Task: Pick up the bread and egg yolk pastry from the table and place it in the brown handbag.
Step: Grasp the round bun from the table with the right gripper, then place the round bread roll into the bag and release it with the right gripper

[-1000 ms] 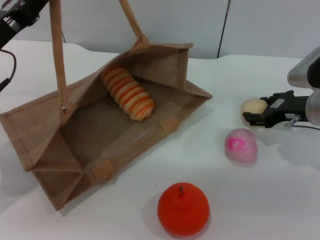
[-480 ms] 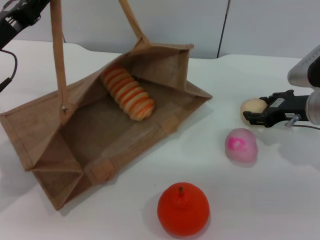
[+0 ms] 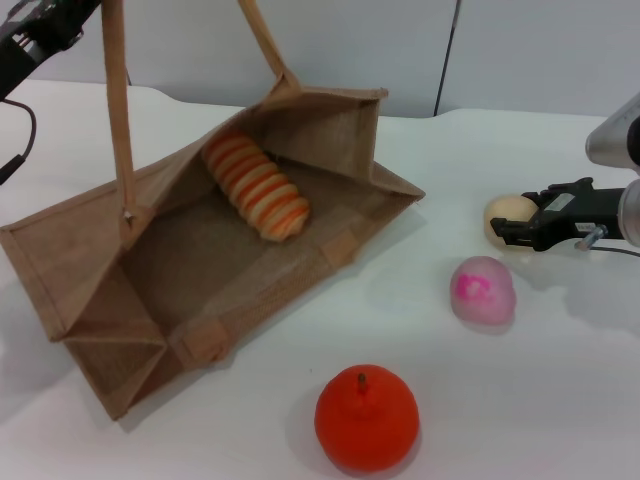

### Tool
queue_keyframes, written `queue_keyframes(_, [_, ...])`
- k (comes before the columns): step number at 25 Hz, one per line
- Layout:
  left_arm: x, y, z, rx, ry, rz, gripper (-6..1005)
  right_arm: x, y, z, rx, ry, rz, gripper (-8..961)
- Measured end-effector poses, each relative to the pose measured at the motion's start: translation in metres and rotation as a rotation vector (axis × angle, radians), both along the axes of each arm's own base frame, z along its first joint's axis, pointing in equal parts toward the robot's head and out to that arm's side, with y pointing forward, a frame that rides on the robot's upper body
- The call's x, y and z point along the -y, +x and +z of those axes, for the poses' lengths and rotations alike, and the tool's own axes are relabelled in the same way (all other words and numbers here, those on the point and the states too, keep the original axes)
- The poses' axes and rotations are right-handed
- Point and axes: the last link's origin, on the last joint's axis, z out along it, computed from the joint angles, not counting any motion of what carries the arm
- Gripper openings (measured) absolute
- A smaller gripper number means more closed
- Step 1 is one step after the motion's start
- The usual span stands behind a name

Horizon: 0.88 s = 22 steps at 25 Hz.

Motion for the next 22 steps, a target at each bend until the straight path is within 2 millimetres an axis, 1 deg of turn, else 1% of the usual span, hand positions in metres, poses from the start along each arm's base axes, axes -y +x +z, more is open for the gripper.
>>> queue_keyframes(3, [0.000,0.000,0.000,0.000,0.000,0.000,194,0.000,-0.002,0.001,-0.009,-0.006,0.002,576])
queue_keyframes(5, [0.000,0.001,0.000,0.001,-0.001,-0.002,196,0.000,-0.008,0.007,-0.034,-0.010,0.017,572])
queue_keyframes(10, [-0.004,0.006,-0.002,-0.005,-0.011,-0.017,200,0.009,-0.029,0.027,-0.111,-0.019,0.099,565])
queue_keyframes(13, [-0.009,0.014,-0.006,-0.014,-0.028,-0.039,203,0.017,-0.046,0.031,-0.164,-0.061,0.170,563])
queue_keyframes(18, [-0.016,0.032,-0.015,-0.019,-0.090,-0.096,207,0.030,-0.081,0.026,-0.287,-0.191,0.332,547])
queue_keyframes(20, [-0.018,0.041,-0.018,-0.022,-0.116,-0.125,209,0.031,-0.094,0.018,-0.298,-0.232,0.372,543])
queue_keyframes(22, [-0.019,0.046,-0.019,-0.022,-0.127,-0.147,211,0.032,-0.105,0.003,-0.290,-0.297,0.395,543])
